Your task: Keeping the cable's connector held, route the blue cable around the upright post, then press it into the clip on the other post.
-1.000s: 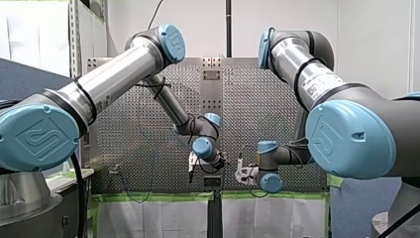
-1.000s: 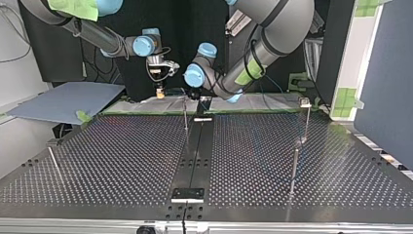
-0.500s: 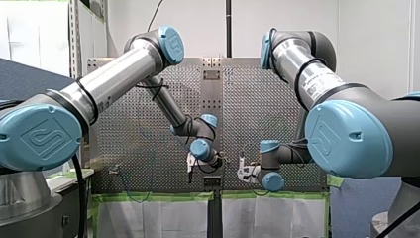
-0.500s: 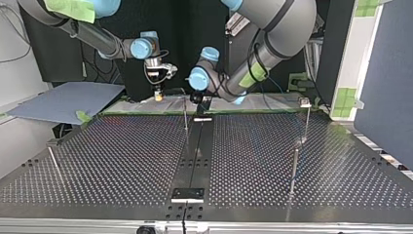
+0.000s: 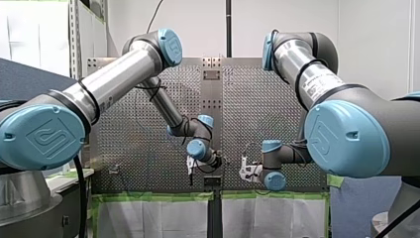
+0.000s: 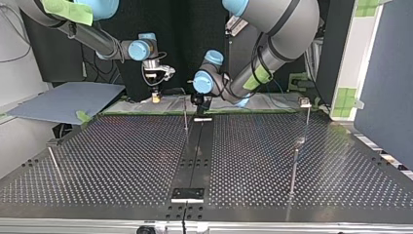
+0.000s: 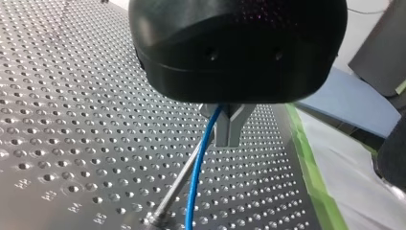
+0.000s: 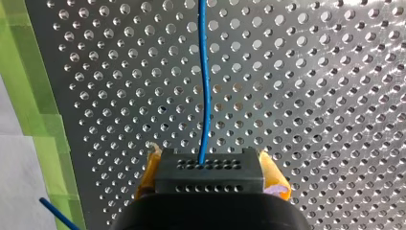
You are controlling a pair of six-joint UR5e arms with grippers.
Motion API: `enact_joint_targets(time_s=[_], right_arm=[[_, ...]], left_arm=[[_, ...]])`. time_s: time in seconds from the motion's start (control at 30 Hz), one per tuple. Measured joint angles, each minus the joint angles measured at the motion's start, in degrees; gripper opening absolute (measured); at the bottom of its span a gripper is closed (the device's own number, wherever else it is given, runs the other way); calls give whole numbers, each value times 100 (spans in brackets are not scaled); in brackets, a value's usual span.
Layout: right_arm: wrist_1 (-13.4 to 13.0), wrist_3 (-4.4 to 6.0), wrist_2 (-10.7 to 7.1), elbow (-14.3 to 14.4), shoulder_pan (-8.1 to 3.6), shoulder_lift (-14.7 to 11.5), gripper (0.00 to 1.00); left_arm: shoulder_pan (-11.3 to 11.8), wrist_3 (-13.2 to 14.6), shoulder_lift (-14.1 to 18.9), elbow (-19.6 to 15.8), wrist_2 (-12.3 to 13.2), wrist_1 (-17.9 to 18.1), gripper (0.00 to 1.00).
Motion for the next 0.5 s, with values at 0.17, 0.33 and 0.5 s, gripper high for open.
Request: enact_joint_targets(time_s=[0.17, 0.33, 0.5], right_arm=[[0, -9, -17, -15, -16, 20, 0], [2, -12, -23, -25, -35, 32, 0], [13, -3, -25, -42, -62, 37, 0]], left_arm=[[21, -11, -123, 0, 31, -27, 0], [39, 28, -162, 0, 85, 4, 0], [76, 19, -162, 0, 140, 59, 0]])
